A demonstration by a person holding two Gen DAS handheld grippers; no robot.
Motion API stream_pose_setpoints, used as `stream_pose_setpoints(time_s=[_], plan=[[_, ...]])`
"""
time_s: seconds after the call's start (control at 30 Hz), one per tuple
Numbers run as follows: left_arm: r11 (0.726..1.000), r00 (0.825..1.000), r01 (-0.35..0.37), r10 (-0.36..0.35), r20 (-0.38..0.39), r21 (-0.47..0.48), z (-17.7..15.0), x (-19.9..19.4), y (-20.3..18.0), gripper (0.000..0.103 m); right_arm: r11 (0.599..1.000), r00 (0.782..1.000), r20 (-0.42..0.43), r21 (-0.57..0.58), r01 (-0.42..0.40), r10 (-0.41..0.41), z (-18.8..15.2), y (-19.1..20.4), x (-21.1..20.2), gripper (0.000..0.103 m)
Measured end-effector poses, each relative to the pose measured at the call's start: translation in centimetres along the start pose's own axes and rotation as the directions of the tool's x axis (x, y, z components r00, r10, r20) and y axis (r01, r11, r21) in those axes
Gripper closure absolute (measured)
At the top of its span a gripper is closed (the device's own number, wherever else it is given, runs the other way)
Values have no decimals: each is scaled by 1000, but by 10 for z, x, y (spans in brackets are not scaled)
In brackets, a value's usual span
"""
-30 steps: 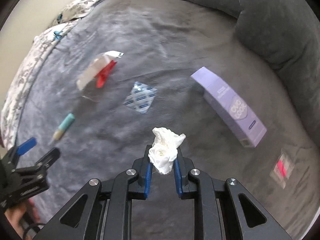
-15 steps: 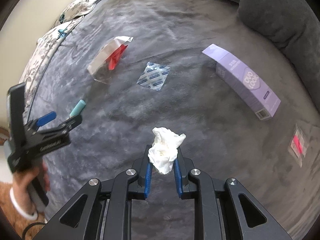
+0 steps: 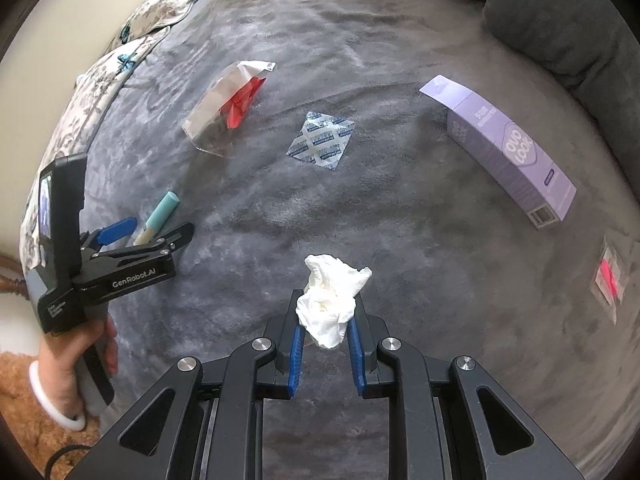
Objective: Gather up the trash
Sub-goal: 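Grasp the teal lip balm tube with the left tool while the right tool holds the tissue, then carry the white tissue and teal lip balm off the bed toward the bin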
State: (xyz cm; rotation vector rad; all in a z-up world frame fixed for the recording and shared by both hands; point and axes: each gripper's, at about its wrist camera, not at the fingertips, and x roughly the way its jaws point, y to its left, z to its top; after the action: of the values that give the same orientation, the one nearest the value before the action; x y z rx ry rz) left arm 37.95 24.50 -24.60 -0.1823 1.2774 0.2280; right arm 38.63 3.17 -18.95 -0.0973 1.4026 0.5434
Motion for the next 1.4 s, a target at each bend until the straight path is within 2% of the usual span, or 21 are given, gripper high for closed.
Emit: stream_pose_setpoints(time_s=[0.07, 0.1, 0.13, 0.2, 0.37, 0.57, 0.73, 0.87, 0.97, 1.07, 1.17, 1.2, 1.27, 1.3, 1.37, 1.4], plan=[[1000, 1000, 7, -7, 6, 1, 0, -4, -2, 19, 1000, 1000, 0, 1, -1, 1, 0, 0, 0, 84], [1000, 1000, 4, -4, 15, 7, 0, -8, -4, 39, 1000, 1000, 1, 1, -1, 1, 0, 0, -1, 84], [1000, 1000, -4, 3, 18, 15, 0, -11, -6, 64, 1000, 1000, 3, 1, -1, 1, -1, 0, -1, 84], [999, 1000, -5, 5, 8, 34, 1, -14, -11, 85, 1000, 1000, 6, 3, -2, 2, -3, 0, -4, 84], [1000, 1000, 26, -26, 8, 1, -2, -25, -6, 85, 1000, 1000, 21, -1, -4, 4, -5, 3, -13, 84], [997, 995, 51, -46, 86, -57, -28, -73, 6, 85, 999, 998, 58, -36, -18, 20, -11, 18, -37, 84], [980, 988, 44, -14, 155, -194, -75, -124, 37, 85, 991, 995, 74, -123, -53, 63, -26, 56, -52, 84], [943, 983, 6, 55, 174, -332, -136, -160, 76, 85, 964, 991, 55, -246, -104, 121, -50, 110, -60, 84], [900, 980, -35, 115, 161, -434, -189, -183, 109, 85, 929, 987, 23, -342, -141, 158, -72, 153, -62, 84], [838, 976, -61, 164, 143, -542, -250, -207, 138, 85, 876, 980, -21, -445, -187, 198, -100, 198, -62, 84], [758, 966, -94, 226, 124, -645, -312, -227, 160, 85, 802, 970, -78, -549, -236, 232, -137, 244, -61, 84], [721, 962, -106, 248, 111, -685, -336, -233, 167, 85, 777, 966, -97, -577, -252, 241, -150, 257, -61, 84], [666, 959, -120, 270, 88, -737, -370, -240, 175, 85, 719, 956, -143, -634, -287, 256, -180, 281, -59, 84], [625, 955, -131, 287, 71, -769, -395, -246, 179, 85, 695, 951, -164, -652, -303, 260, -194, 290, -58, 84], [568, 948, -151, 315, 44, -809, -428, -253, 181, 85, 643, 939, -212, -686, -340, 270, -224, 307, -56, 84], [527, 946, -158, 325, 26, -835, -451, -257, 180, 85, 619, 933, -235, -700, -357, 272, -238, 314, -55, 84]])
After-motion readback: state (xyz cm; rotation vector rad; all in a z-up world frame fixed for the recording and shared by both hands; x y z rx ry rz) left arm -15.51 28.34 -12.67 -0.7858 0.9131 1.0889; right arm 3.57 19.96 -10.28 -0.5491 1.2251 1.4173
